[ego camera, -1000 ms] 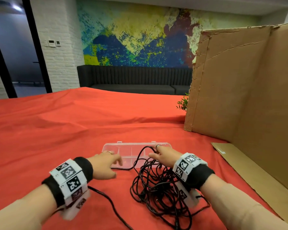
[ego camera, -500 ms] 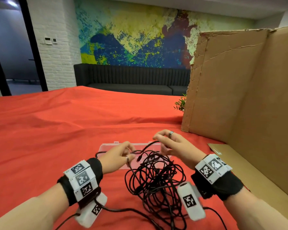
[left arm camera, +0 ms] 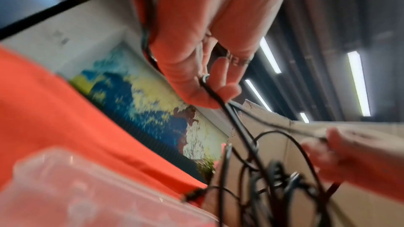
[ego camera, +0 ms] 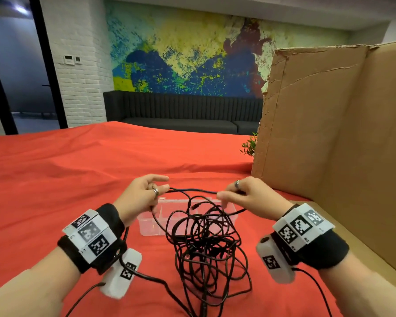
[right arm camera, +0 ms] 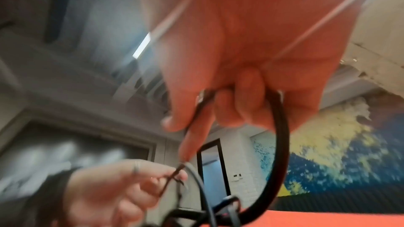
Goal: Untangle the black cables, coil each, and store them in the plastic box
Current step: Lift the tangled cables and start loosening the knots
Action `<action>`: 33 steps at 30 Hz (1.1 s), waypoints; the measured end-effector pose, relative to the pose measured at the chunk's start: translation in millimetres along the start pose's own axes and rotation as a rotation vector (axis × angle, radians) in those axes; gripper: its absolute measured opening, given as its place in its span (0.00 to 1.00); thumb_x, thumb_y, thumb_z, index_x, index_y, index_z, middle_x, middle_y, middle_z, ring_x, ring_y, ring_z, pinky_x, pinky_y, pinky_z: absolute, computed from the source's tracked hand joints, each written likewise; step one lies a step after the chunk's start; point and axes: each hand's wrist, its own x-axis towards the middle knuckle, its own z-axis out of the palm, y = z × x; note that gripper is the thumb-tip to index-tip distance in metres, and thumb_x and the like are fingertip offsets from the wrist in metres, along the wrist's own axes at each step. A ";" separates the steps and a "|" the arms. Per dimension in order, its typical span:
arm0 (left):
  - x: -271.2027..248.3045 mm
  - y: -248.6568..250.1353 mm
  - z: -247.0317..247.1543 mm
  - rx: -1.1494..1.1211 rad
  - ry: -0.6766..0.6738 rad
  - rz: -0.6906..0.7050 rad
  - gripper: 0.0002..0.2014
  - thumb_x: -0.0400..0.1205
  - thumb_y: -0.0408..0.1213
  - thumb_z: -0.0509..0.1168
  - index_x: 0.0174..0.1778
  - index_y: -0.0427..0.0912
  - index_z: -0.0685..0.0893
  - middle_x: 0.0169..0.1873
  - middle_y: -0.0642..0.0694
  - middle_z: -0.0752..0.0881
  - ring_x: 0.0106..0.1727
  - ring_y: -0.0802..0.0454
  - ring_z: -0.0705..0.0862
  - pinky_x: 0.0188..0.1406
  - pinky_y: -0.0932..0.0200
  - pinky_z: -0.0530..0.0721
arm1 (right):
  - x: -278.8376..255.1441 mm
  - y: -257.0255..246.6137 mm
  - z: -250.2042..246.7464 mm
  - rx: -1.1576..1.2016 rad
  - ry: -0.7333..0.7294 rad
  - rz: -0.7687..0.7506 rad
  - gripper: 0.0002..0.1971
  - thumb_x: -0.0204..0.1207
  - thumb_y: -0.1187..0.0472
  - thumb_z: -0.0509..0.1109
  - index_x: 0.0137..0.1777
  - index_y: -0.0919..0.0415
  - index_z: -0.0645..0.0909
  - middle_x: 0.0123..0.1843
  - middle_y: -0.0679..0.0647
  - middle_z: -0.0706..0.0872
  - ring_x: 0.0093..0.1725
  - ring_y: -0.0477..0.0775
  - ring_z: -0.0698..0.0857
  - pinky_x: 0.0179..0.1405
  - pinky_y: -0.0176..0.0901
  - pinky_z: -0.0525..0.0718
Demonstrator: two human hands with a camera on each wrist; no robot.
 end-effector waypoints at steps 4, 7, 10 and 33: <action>3.0 8.7 -15.1 0.427 0.108 0.163 0.12 0.79 0.36 0.68 0.58 0.45 0.82 0.21 0.48 0.77 0.20 0.49 0.79 0.25 0.63 0.76 | 4.6 5.6 -8.2 0.380 0.402 0.031 0.16 0.82 0.58 0.62 0.30 0.55 0.77 0.23 0.53 0.70 0.21 0.45 0.70 0.24 0.36 0.74; -2.1 13.7 -27.6 0.738 0.069 0.140 0.10 0.78 0.46 0.68 0.54 0.50 0.85 0.38 0.49 0.87 0.36 0.55 0.86 0.33 0.67 0.76 | 4.5 17.4 -15.7 0.849 0.634 0.114 0.15 0.85 0.62 0.56 0.36 0.61 0.72 0.23 0.51 0.68 0.16 0.44 0.66 0.16 0.35 0.73; -8.0 10.1 -28.9 0.655 -0.114 0.015 0.17 0.67 0.63 0.71 0.42 0.55 0.88 0.25 0.52 0.78 0.20 0.56 0.68 0.19 0.66 0.67 | 6.8 26.4 -17.2 0.925 0.710 0.157 0.11 0.85 0.67 0.53 0.43 0.62 0.73 0.29 0.51 0.72 0.15 0.43 0.66 0.15 0.34 0.72; -10.8 14.6 0.0 0.345 -0.092 -0.046 0.12 0.77 0.45 0.69 0.32 0.42 0.88 0.17 0.52 0.59 0.18 0.55 0.55 0.16 0.67 0.54 | 18.6 4.0 38.0 -0.806 0.365 -0.264 0.17 0.68 0.43 0.63 0.27 0.53 0.82 0.21 0.48 0.81 0.24 0.52 0.84 0.28 0.40 0.77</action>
